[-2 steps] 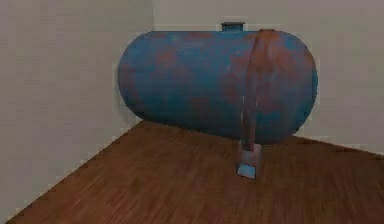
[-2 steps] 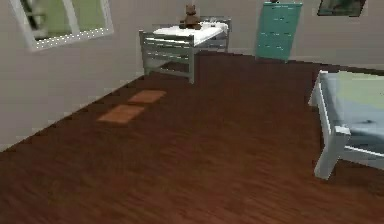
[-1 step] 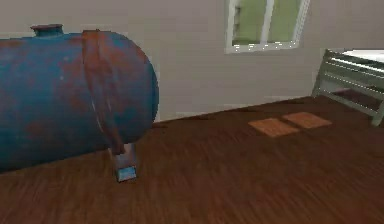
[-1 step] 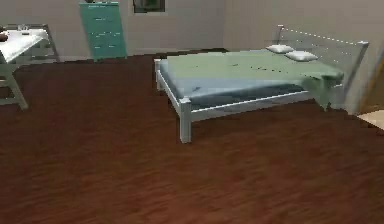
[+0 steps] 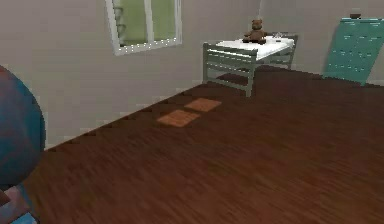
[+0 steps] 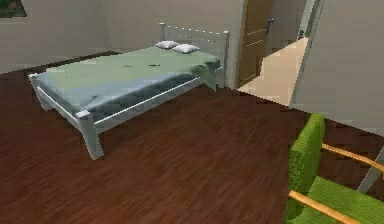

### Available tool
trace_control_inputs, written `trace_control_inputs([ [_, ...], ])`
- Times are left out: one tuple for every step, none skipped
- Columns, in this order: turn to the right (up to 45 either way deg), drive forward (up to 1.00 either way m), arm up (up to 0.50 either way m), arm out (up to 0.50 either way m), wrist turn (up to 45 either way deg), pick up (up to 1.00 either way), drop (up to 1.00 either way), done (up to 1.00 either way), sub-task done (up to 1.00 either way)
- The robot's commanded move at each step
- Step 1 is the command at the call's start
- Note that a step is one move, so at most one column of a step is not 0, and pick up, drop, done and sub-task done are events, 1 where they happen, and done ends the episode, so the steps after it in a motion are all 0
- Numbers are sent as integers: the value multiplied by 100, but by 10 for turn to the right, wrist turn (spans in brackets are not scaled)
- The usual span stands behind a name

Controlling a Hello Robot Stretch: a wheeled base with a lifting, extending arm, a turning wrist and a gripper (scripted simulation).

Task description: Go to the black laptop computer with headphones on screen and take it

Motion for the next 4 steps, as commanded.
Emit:
trace_control_inputs([
  [0, 15, 0, 0, 0, 0, 0, 0, 0],
  [-450, 0, 0, 0, 0, 0, 0, 0, 0],
  [-390, 0, 0, 0, 0, 0, 0, 0, 0],
  [0, 15, 0, 0, 0, 0, 0, 0, 0],
])
